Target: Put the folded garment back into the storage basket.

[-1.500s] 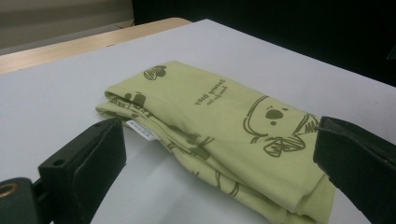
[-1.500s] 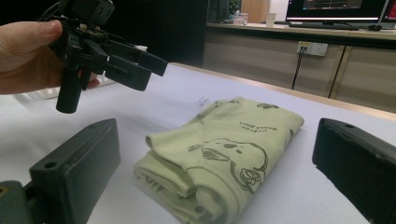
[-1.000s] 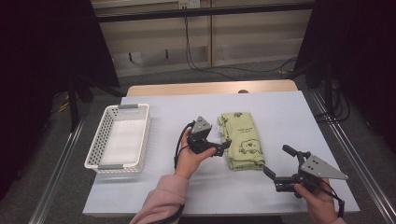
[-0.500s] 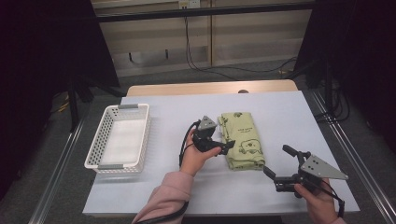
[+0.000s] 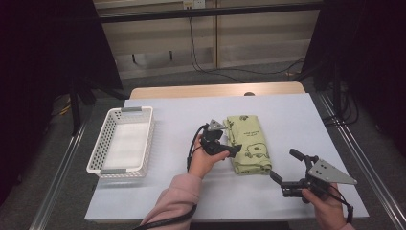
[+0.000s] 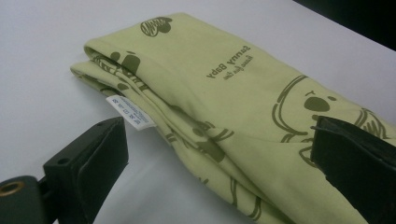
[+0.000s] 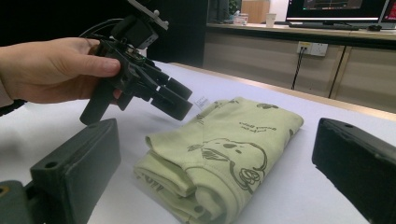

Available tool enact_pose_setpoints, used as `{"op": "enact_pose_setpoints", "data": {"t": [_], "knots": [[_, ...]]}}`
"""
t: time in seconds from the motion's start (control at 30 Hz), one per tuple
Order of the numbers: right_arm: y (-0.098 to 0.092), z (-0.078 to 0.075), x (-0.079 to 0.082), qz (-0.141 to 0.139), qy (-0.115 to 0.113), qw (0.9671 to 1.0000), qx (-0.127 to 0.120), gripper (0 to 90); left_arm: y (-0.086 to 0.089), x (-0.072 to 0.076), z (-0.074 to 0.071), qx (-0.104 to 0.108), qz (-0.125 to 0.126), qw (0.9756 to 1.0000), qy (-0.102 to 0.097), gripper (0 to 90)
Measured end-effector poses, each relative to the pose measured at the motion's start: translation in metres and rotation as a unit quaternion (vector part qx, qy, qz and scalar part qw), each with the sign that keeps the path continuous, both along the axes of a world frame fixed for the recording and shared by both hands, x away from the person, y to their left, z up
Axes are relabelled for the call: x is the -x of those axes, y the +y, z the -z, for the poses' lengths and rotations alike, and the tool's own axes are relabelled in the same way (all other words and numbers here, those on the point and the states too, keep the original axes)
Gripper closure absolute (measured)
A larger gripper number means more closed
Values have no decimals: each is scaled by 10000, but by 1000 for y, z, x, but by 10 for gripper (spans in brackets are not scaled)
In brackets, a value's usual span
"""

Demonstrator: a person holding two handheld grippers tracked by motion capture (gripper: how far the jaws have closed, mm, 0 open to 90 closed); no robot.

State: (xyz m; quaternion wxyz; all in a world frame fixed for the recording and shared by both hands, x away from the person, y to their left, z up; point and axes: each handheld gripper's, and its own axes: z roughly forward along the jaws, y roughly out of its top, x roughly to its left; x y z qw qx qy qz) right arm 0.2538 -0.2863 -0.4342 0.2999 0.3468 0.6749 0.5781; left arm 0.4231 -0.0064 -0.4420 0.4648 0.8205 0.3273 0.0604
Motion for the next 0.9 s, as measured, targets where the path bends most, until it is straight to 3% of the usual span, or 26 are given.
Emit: {"op": "enact_pose_setpoints", "data": {"t": [0.2, 0.27, 0.33, 0.43, 0.53, 0.57, 0.7, 0.8, 0.9], "knots": [[0, 0, 0, 0, -1, 10000, -2, 8, -3, -2, 2, -75, 15, 10000, 51, 45], [0, 0, 0, 2, 1, 10000, -1, 8, -6, -2, 3, -61, -108, 9998, 162, 48], [0, 0, 0, 9, -3, 10000, -3, 8, -5, -4, 4, -157, -36, 9998, 143, 52], [0, 0, 0, -3, -2, 10000, -2, 8, -7, -4, 5, -91, -113, 9997, 213, 59], [0, 0, 0, -3, 2, 10000, -4, 8, -9, -4, 7, -164, -160, 9995, 232, 64], [0, 0, 0, -6, -2, 10000, -10, 8, -7, -6, 7, -390, -29, 9990, 204, 69], [0, 0, 0, -2, -1, 10000, -11, 8, -11, -6, 10, -288, -121, 9990, 328, 81], [0, 0, 0, -5, 0, 10000, -7, 8, -13, -6, 13, -371, -103, 9985, 390, 96], [0, 0, 0, 6, 0, 10000, -8, 8, -16, -7, 15, -316, -82, 9985, 443, 123]]}}
